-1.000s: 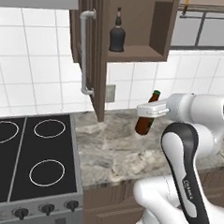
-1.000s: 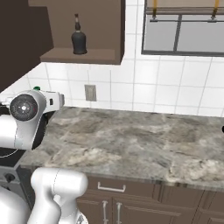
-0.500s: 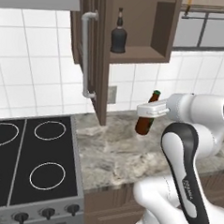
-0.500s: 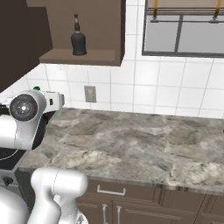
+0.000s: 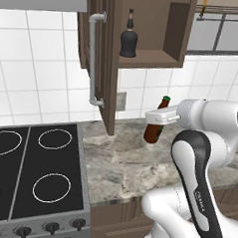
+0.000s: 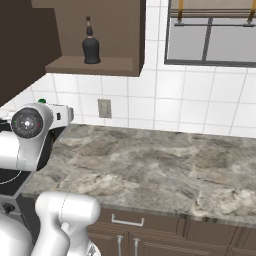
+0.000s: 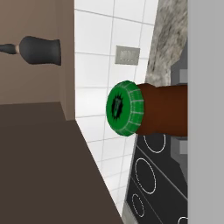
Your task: Sort all alcoholic drinks to one cabinet, and non-alcoholic drinks to the other.
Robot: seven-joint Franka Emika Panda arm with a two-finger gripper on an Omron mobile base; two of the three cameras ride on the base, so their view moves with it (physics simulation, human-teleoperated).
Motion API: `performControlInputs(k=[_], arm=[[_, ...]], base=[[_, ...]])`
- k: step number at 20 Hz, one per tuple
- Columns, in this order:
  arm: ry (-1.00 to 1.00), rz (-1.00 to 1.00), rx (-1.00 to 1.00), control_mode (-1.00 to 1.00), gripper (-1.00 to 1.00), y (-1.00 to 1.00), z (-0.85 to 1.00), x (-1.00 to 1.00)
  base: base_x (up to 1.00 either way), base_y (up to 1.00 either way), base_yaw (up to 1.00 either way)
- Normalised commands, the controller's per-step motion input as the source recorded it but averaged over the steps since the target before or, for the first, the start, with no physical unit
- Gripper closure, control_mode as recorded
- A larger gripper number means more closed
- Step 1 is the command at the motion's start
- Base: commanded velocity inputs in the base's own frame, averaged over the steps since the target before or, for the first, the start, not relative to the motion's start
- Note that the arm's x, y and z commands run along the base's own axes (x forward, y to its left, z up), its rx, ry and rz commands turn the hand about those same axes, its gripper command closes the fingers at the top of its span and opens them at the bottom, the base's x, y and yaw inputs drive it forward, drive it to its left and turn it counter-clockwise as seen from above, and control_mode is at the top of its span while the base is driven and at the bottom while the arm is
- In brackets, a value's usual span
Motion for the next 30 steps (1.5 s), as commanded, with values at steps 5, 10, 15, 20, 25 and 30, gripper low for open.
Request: performControlInputs(k=[5, 10, 15, 20, 25, 30], arm=[[0.0, 0.0, 0.0, 1.0, 1.0, 0.0, 0.0, 0.0], [0.0, 0.0, 0.0, 1.0, 1.0, 0.0, 0.0, 0.0], [0.0, 0.0, 0.0, 1.0, 1.0, 0.0, 0.0, 0.0], [0.0, 0.0, 0.0, 1.0, 1.0, 0.0, 0.0, 0.0], [-0.03, 0.0, 0.01, -1.0, 1.0, 0.0, 0.13, -0.01], [0.0, -0.04, 0.0, -1.0, 1.0, 0.0, 0.36, 0.0]], base=[[0.0, 0.0, 0.0], [0.0, 0.0, 0.0], [0.0, 0.0, 0.0], [0.0, 0.0, 0.0], [0.0, 0.0, 0.0], [0.0, 0.0, 0.0]])
